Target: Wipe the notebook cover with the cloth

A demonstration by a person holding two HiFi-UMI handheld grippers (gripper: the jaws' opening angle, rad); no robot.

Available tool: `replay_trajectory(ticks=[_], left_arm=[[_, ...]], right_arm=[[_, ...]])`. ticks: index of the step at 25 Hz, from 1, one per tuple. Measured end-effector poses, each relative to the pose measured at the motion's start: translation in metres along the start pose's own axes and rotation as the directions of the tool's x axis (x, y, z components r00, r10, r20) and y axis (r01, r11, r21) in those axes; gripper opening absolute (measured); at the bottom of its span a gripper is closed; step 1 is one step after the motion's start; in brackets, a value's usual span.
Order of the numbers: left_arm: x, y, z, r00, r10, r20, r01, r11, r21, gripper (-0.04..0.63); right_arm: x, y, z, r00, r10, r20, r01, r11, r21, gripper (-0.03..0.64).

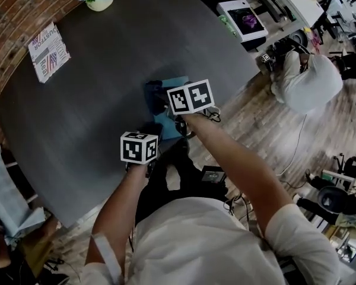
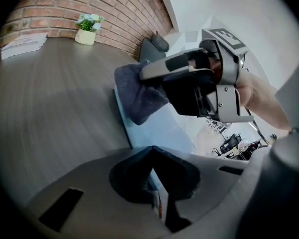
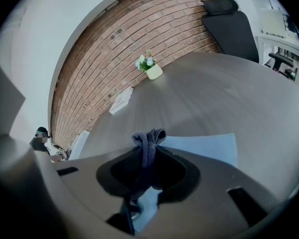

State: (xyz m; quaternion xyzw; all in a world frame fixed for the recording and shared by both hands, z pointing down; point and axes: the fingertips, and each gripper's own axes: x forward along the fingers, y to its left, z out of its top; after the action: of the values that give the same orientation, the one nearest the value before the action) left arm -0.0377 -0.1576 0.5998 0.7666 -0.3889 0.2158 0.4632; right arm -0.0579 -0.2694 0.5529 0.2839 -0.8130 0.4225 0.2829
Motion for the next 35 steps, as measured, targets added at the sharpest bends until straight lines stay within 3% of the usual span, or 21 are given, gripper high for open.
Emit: replay_trajectory(ticks=[3,10,35], left_arm=[[0.000,0.000,-0.001,1.000,0.009,-0.030,-0.009,1.000,0.012,0.008],[0.001,0.001,-0.001,0.998,0.045,-0.034,-0.045,0.999,0.013,0.008],[0.001,0.006,0.000,0.999,0.039,-0.007,-0.039,0.999,-0.026,0.008]], right_arm=[[0.013,0.002,0.005,1.000,0.012,-0.001,-0.012,1.000,0.018,0.097],[0.026,-0.027,-0.001,0.997,-0.058,-0.044,0.058,0.998,0.006,0.097],[-0.030,-0.102,-0.005,0.965,-0.259,-0.043,0.256,0.965,-0.061,0.097]])
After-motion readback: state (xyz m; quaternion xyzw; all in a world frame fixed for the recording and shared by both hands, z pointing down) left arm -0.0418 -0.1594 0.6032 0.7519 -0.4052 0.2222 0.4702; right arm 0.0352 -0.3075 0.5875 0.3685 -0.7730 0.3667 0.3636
